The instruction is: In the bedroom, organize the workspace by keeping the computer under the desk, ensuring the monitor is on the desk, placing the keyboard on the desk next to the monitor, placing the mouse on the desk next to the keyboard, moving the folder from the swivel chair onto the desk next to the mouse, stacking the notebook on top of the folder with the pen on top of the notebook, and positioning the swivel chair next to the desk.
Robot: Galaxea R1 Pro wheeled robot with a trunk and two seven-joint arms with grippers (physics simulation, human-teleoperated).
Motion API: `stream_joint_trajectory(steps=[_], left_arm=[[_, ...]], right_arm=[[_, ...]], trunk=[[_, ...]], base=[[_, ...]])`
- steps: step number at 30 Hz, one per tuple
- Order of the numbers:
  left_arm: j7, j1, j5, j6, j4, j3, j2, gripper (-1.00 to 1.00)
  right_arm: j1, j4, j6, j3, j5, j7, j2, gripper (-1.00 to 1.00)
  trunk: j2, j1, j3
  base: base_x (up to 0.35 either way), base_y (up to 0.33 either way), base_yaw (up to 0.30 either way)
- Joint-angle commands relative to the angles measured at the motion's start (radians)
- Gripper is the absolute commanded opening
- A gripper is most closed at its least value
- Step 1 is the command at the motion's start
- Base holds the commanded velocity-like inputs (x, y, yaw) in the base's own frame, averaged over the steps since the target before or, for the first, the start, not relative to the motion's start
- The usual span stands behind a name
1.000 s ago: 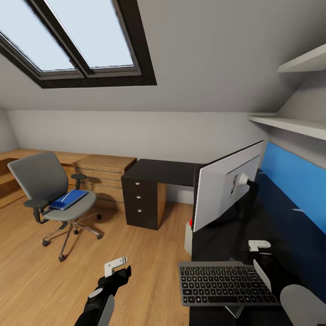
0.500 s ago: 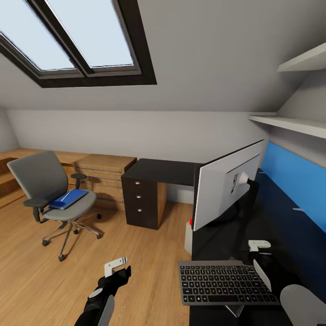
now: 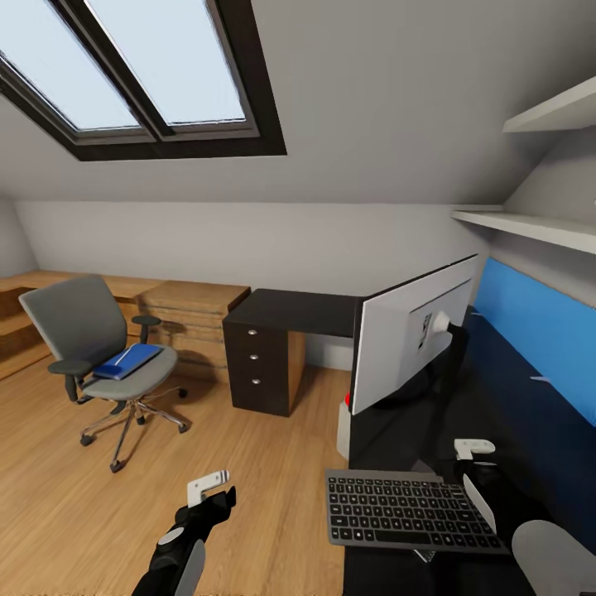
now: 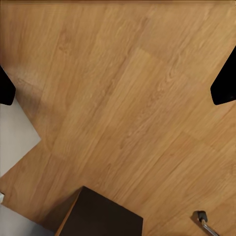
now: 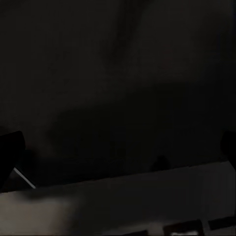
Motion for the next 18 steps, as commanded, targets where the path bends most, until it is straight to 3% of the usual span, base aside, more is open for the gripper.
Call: stream_joint_trajectory(steps=[1, 6, 18], left_arm=[[0.004, 0.0, 0.011, 0.004, -0.002, 0.001, 0.0, 1.0], [0.004, 0.0, 0.011, 0.004, -0.002, 0.001, 0.001, 1.0], [0.003, 0.0, 0.012, 0.005, -0.002, 0.002, 0.003, 1.0]], right_arm=[[0.0, -0.002, 0.006, -0.001, -0.002, -0.003, 0.0, 1.0], [0.0, -0.001, 0.004, -0.001, -0.002, -0.004, 0.0, 1.0], [0.0, -0.002, 0.003, 0.0, 0.001, -0.005, 0.0, 1.0]], trunk=[[-0.001, 0.0, -0.001], [-0.001, 0.0, -0.001], [-0.001, 0.0, -0.001]], base=[[-0.057, 0.0, 0.0], [-0.021, 0.0, 0.0], [-0.16, 0.0, 0.0]])
